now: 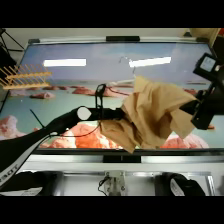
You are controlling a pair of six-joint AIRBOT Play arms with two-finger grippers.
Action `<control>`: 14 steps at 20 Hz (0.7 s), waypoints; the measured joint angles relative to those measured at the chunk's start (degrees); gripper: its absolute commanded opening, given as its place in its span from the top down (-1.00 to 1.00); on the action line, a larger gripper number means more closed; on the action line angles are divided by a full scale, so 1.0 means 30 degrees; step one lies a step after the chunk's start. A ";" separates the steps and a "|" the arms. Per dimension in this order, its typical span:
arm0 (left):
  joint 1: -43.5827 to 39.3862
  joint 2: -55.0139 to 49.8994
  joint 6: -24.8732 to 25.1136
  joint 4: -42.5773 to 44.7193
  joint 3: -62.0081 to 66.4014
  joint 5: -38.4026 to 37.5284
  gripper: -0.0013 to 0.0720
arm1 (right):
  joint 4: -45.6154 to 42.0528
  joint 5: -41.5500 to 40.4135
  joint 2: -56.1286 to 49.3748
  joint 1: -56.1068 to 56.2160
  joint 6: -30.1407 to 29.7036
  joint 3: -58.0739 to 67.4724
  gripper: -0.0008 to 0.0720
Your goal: Fold the shirts.
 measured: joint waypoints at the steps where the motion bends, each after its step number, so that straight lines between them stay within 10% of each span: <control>1: 0.0109 0.0095 -0.0335 0.0350 0.0007 -0.0168 -0.30 | -0.0007 0.0000 0.0022 0.0000 0.0000 0.0000 0.83; 14: -0.0211 -0.0852 -0.3614 0.1974 -0.0568 0.1690 -0.13 | 0.0080 0.0051 0.0051 0.0000 0.0029 0.0000 0.83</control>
